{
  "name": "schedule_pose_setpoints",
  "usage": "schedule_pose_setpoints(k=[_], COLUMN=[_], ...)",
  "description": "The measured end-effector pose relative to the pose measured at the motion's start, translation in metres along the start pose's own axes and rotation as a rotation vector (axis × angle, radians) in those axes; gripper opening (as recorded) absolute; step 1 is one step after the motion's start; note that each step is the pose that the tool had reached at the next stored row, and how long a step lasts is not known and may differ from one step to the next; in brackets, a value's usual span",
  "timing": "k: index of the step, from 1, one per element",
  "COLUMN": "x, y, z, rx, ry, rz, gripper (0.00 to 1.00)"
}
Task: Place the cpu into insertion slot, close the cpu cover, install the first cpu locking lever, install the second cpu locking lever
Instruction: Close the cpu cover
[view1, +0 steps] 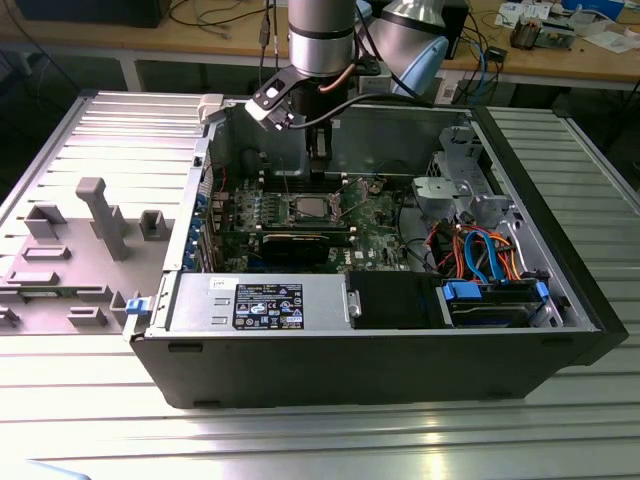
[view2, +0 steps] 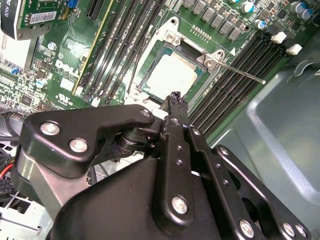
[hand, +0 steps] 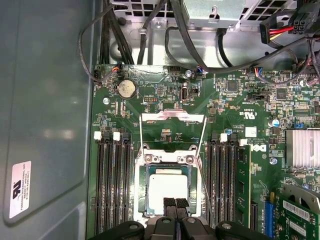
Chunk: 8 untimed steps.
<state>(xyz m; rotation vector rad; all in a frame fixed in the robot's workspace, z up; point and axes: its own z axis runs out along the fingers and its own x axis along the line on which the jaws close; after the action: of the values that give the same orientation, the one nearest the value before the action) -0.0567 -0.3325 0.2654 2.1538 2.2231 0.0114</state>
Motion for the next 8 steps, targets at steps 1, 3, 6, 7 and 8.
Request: schedule_pose_setpoints(k=[1, 3, 6, 7, 8], x=[0.0, 0.0, 0.0, 0.0, -0.0001], y=[0.0, 0.0002, 0.001, 0.0014, 0.0016], z=[0.0, -0.0001, 0.0, 0.0, 0.0], rx=[0.0, 0.0001, 0.0, 0.0, 0.0001], ry=[0.0, -0.0001, 0.0, 0.0, 0.0], rz=[0.0, 0.0, 0.0, 0.0, 0.0], gripper=[0.11, 0.11, 0.11, 0.11, 0.11])
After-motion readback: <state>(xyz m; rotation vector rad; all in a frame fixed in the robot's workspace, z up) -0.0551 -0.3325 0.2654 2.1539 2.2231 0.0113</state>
